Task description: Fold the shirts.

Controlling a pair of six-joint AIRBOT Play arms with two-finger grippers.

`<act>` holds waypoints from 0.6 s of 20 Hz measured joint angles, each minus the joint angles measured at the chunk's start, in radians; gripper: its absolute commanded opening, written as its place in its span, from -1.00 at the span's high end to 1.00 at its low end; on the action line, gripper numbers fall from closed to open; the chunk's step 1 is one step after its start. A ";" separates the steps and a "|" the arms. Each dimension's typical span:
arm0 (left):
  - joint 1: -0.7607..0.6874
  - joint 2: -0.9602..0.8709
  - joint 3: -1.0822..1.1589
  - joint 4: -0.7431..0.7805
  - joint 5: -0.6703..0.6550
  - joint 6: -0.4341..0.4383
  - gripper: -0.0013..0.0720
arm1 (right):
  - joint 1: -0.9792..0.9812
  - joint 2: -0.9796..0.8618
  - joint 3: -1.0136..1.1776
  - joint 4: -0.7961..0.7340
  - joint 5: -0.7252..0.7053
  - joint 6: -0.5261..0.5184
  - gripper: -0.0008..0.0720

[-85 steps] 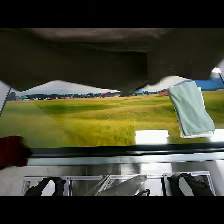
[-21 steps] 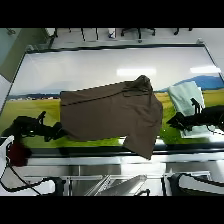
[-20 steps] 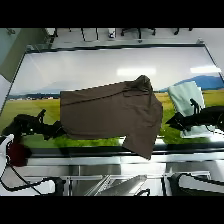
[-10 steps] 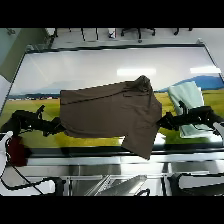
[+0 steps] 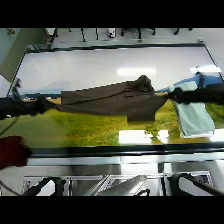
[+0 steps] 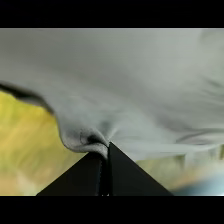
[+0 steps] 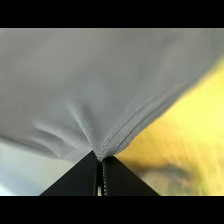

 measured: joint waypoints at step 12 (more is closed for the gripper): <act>-0.001 0.577 0.652 0.164 -0.295 -0.194 0.94 | 0.000 0.619 0.573 -0.042 0.230 -0.123 0.92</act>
